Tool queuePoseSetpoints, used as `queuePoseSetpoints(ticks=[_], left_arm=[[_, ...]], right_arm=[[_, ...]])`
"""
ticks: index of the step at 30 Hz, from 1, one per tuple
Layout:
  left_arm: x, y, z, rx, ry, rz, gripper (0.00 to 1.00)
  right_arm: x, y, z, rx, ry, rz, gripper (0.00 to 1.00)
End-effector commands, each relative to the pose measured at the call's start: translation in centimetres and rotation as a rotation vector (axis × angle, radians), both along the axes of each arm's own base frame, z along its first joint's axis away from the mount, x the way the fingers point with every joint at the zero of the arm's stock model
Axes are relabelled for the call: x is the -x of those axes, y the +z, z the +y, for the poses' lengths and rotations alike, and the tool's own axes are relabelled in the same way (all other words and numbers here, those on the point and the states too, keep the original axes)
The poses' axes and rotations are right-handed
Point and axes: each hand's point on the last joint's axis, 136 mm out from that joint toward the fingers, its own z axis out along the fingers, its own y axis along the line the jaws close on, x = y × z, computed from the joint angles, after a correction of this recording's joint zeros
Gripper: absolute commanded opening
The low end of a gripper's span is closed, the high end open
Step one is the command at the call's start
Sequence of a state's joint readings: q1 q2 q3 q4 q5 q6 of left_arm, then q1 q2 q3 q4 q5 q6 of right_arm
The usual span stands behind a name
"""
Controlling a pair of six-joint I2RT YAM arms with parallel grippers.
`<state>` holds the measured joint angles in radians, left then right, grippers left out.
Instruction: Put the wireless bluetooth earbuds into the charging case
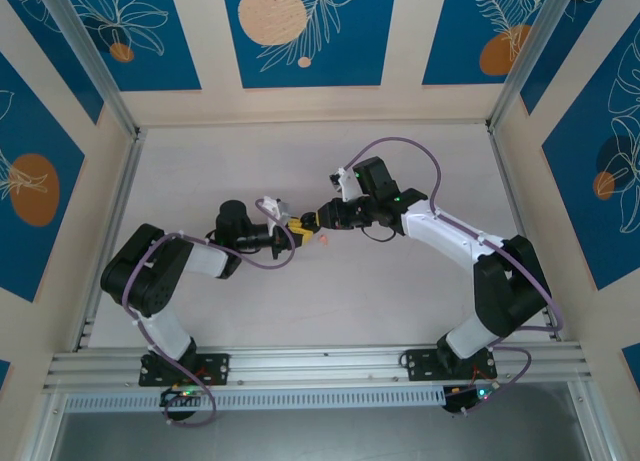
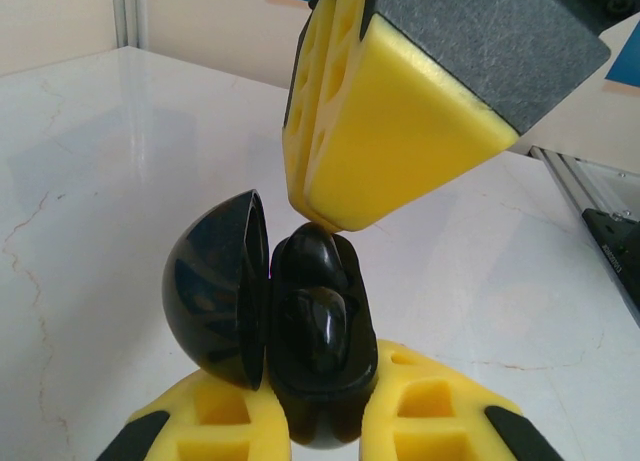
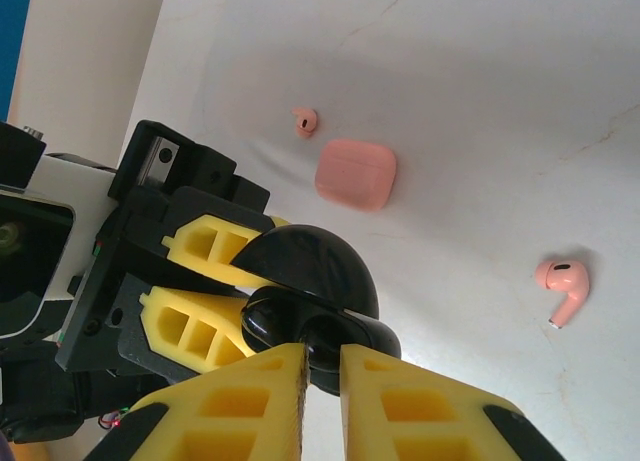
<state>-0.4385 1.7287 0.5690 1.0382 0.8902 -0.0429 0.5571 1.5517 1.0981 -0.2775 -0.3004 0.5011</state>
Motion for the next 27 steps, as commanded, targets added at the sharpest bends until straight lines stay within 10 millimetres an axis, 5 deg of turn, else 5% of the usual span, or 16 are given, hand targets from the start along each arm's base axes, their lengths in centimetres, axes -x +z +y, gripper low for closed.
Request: queuePoseSetpoints(ticks=[1, 13, 27], left_arm=[[0.6, 1.2, -0.1, 0.027, -0.035, -0.042, 0.07], [0.9, 1.8, 0.0, 0.034, -0.041, -0.054, 0.07], [1.6, 2.7, 0.2, 0.045, -0.050, -0.092, 0.07]], right_arm=[[0.3, 0.2, 0.6, -0.009, 0.029, 0.008, 0.18], [0.2, -0.1, 0.4, 0.003, 0.024, 0.002, 0.17], [-0.3, 6.6, -2.9, -0.197, 0.223, -0.483, 0.30]])
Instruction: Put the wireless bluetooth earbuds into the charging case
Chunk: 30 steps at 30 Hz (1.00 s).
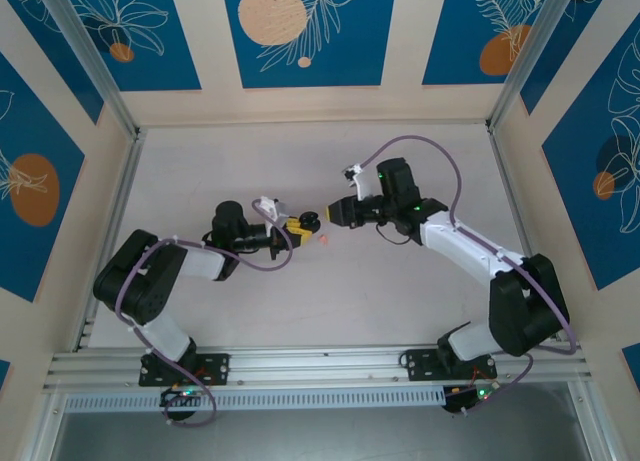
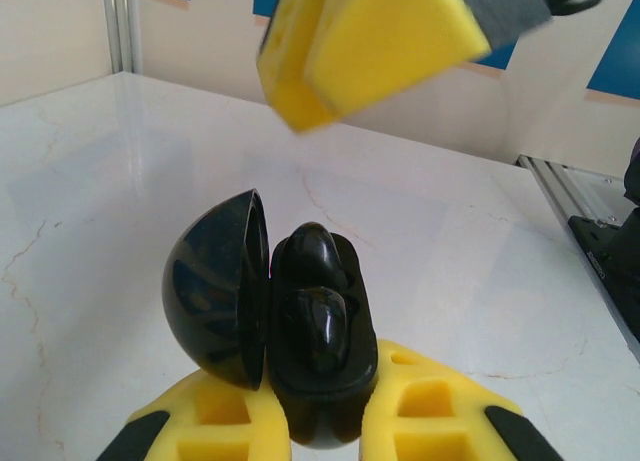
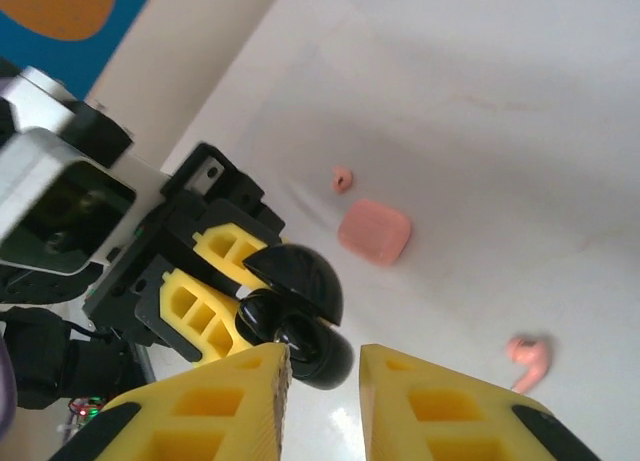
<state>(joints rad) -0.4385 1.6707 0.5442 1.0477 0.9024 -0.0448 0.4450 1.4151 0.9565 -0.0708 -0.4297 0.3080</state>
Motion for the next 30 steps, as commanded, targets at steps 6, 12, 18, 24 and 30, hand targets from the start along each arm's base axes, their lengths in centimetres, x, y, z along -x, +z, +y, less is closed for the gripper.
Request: queuePoseSetpoints(ticks=[6, 12, 18, 24, 30], left_arm=[[0.9, 1.2, 0.0, 0.027, -0.042, -0.058, 0.07], [0.9, 1.2, 0.0, 0.030, -0.043, -0.059, 0.07], [0.9, 1.3, 0.0, 0.031, -0.042, -0.057, 0.06], [0.9, 1.3, 0.0, 0.030, -0.041, -0.057, 0.06], [0.9, 1.2, 0.0, 0.027, -0.038, -0.055, 0.06]], right_arm=[[1.5, 5.6, -0.5, -0.054, 0.350, -0.478, 0.43], [3.1, 6.0, 0.0, -0.020, 0.567, -0.681, 0.55], [2.1, 4.7, 0.4, 0.089, 0.662, -0.667, 0.65], [1.2, 2.4, 1.5, 0.161, 0.744, -0.620, 0.65], [0.9, 1.1, 2.8, 0.163, 0.814, -0.579, 0.65]])
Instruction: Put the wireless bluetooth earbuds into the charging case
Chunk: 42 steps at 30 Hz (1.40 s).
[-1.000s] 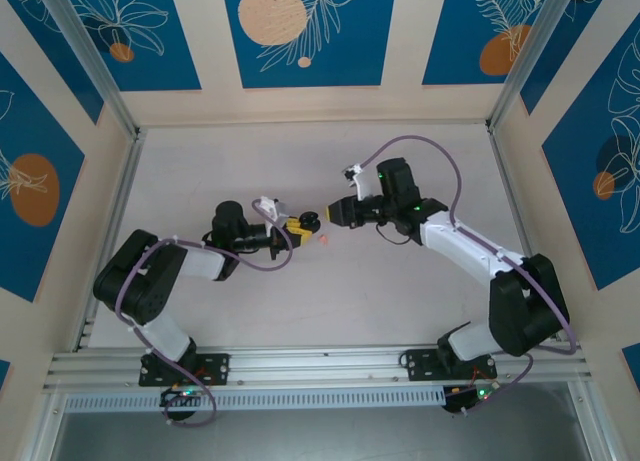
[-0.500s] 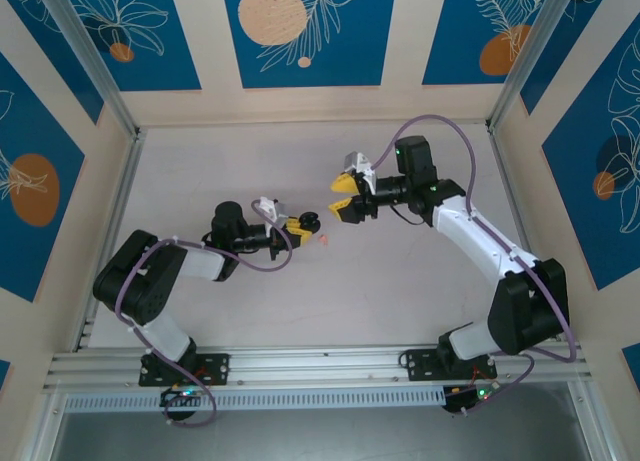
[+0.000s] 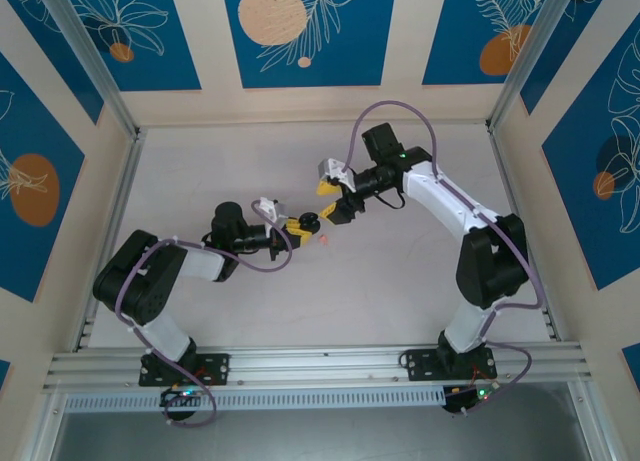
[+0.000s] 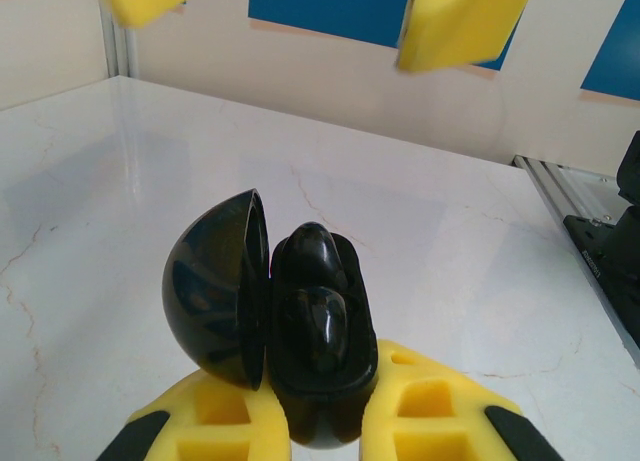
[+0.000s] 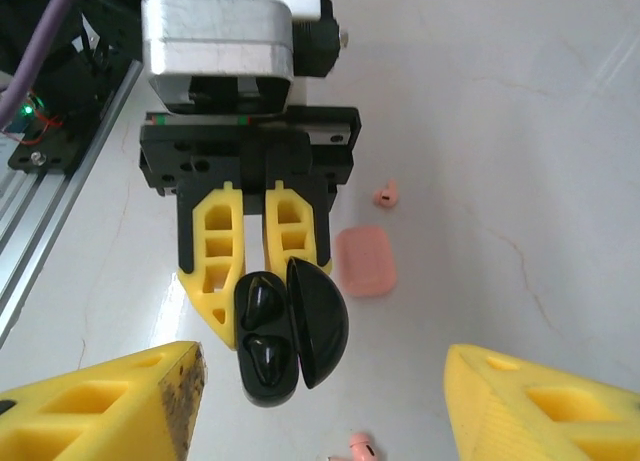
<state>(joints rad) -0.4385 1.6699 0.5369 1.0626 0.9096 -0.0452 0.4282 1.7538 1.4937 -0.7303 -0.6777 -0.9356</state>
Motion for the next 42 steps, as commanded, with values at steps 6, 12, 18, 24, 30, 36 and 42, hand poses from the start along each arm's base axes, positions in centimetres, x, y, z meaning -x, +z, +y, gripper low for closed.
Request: queuePoseSetpoints(ticks=[6, 12, 18, 24, 30, 36, 42], left_arm=[[0.6, 1.0, 0.0, 0.020, -0.031, -0.049, 0.06], [0.6, 1.1, 0.0, 0.021, -0.031, -0.051, 0.06], [0.6, 1.2, 0.0, 0.021, -0.030, -0.054, 0.06], [0.6, 1.2, 0.0, 0.017, -0.026, -0.055, 0.06], [0.5, 1.0, 0.1, 0.007, -0.015, -0.058, 0.06], [0.5, 1.0, 0.1, 0.006, -0.014, -0.060, 0.06], [0.6, 1.2, 0.1, 0.010, -0.021, -0.062, 0.06]], right_arm=[[1.5, -1.3, 1.5, 0.030, 0.103, 0.058, 0.65], [2.3, -2.2, 2.0, 0.043, 0.128, 0.101, 0.65], [2.8, -3.4, 2.3, 0.065, 0.140, 0.157, 0.65], [3.7, -3.4, 2.1, 0.067, 0.150, 0.195, 0.63], [4.5, -2.3, 1.2, 0.045, 0.147, 0.160, 0.58], [5.8, 0.3, -0.1, -0.001, 0.129, 0.115, 0.52], [4.8, 2.5, -1.6, -0.074, 0.058, 0.011, 0.49]])
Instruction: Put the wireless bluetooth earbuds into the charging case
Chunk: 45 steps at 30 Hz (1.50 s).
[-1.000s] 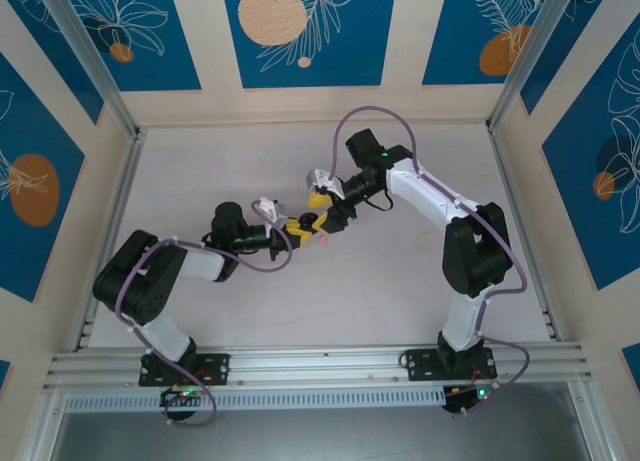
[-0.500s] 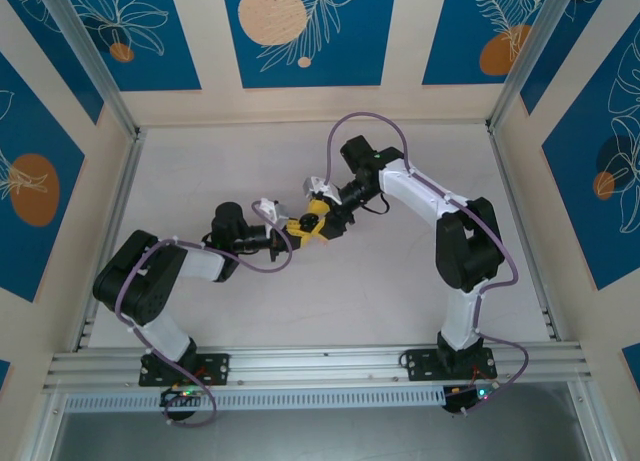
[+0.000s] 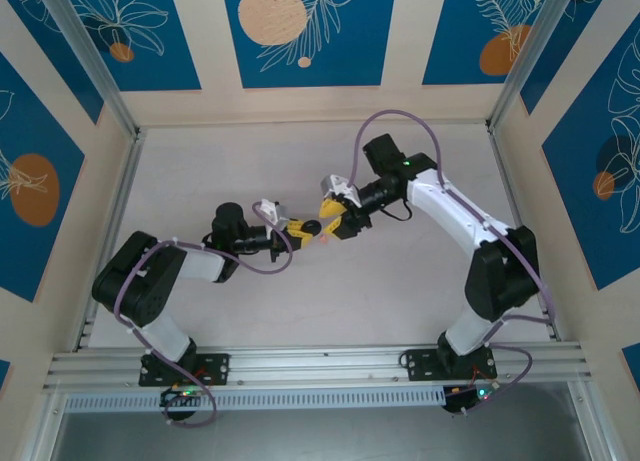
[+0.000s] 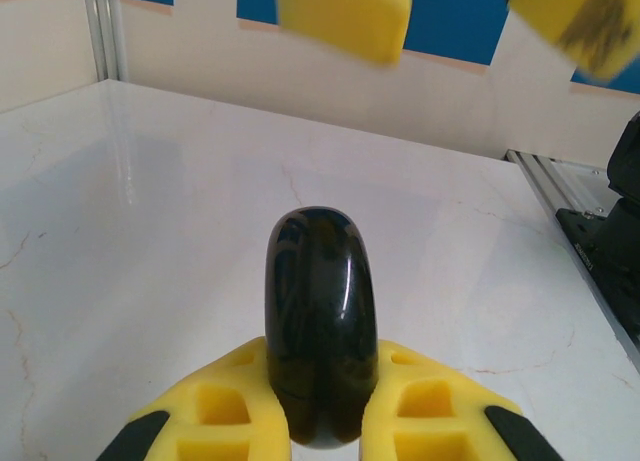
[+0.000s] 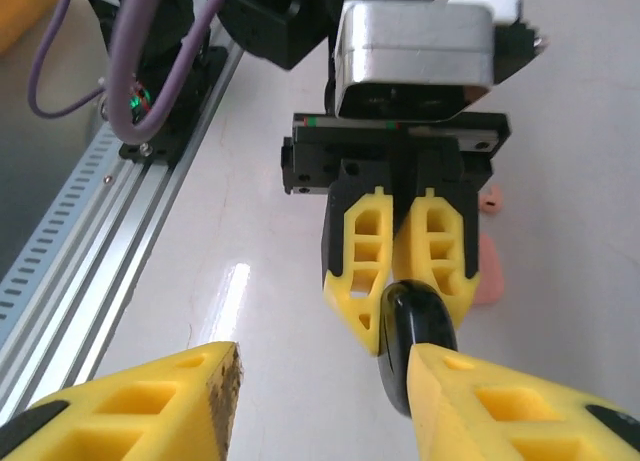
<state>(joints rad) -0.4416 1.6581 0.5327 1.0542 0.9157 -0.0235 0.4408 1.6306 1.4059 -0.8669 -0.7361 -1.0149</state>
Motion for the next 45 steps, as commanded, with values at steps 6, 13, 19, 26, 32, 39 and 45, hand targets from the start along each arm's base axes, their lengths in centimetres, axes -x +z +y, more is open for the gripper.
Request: queuePoseSetpoints(ticks=[6, 13, 19, 26, 32, 39, 45], left_arm=[[0.4, 1.1, 0.1, 0.019, -0.014, -0.042, 0.06], [0.4, 1.2, 0.2, 0.018, -0.016, -0.044, 0.06], [0.4, 1.2, 0.2, 0.015, -0.014, -0.045, 0.06], [0.4, 1.3, 0.2, 0.010, -0.011, -0.047, 0.06], [0.1, 0.9, 0.2, 0.001, 0.004, -0.036, 0.14], [-1.4, -0.6, 0.9, -0.050, 0.109, -0.022, 0.44], [-3.3, -1.9, 1.6, -0.148, 0.209, 0.017, 0.59]], right_arm=[[-2.1, -0.9, 0.5, 0.031, -0.025, -0.159, 0.49], [-2.6, -3.4, 2.1, 0.103, 0.022, -0.122, 0.48], [-2.3, -4.1, 2.8, 0.094, 0.049, -0.063, 0.42], [-2.2, -4.6, 3.0, 0.094, 0.062, -0.040, 0.23], [-2.0, -4.5, 2.4, 0.111, 0.060, -0.042, 0.12], [-3.1, -5.7, -1.2, 0.185, -0.062, 0.078, 0.11], [-6.0, -9.3, -6.1, 0.369, -0.274, 0.267, 0.09]])
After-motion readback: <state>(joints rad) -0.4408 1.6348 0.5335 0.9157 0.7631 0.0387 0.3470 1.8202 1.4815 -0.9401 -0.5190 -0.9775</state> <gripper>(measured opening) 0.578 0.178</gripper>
